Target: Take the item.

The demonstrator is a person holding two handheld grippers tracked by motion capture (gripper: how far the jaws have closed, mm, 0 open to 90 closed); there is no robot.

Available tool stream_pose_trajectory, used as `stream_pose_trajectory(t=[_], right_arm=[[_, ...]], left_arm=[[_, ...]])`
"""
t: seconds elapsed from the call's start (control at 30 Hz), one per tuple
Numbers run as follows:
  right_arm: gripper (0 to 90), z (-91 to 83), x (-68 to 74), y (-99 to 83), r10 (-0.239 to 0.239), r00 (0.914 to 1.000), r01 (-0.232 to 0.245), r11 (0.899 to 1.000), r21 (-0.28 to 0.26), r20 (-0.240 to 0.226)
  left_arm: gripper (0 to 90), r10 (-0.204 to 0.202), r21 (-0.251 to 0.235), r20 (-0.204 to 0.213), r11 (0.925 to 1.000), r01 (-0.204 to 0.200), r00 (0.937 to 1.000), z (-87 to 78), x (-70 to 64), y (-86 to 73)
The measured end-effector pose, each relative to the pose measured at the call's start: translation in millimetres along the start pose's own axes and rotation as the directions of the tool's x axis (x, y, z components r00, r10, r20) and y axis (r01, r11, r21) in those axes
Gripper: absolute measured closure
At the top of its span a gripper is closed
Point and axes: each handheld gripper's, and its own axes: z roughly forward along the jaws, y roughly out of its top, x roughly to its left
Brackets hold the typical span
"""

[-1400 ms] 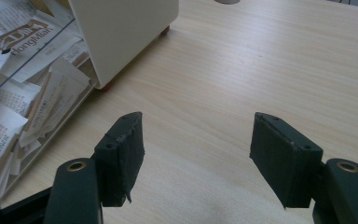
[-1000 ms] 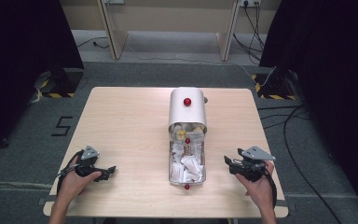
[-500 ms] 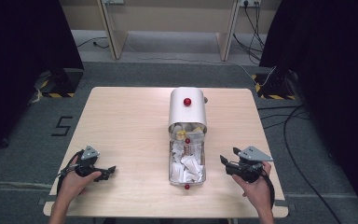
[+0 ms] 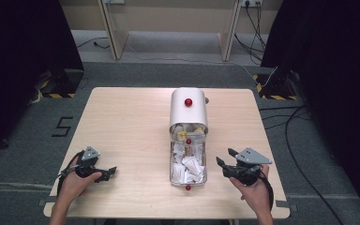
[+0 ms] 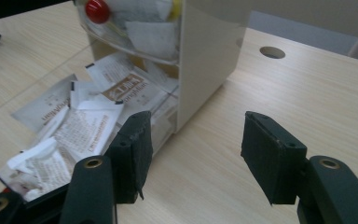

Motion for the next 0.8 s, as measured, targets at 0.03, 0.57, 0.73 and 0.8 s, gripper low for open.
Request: stream_pose_trajectory(t=[0.03, 0.57, 0.73, 0.8], right_arm=[[43.8, -0.6, 2.0, 1.0, 0.000, 1.0000, 0.000, 1.000, -0.003, -0.006], [46.6, 11.2, 34.7, 5.8, -0.043, 0.9916, 0.043, 0.999, 0.001, -0.122], [47.7, 14.6, 41.4, 6.2, -0.057, 0.9883, 0.057, 0.998, -0.002, -0.141], [48.3, 15.8, 44.1, 6.5, -0.058, 0.9864, 0.058, 0.998, -0.004, -0.154]], left_arm=[[0.0, 0.000, 0.000, -0.001, 1.0000, 0.000, 1.0000, 0.0, 0.0, 0.0], [0.0, 0.000, 0.000, 0.000, 1.0000, 0.000, 1.0000, 0.0, 0.0, 0.0], [0.0, 0.000, 0.000, 0.000, 1.0000, 0.000, 1.0000, 0.0, 0.0, 0.0], [0.0, 0.000, -0.001, 0.000, 1.0000, 0.000, 1.0000, 0.0, 0.0, 0.0]])
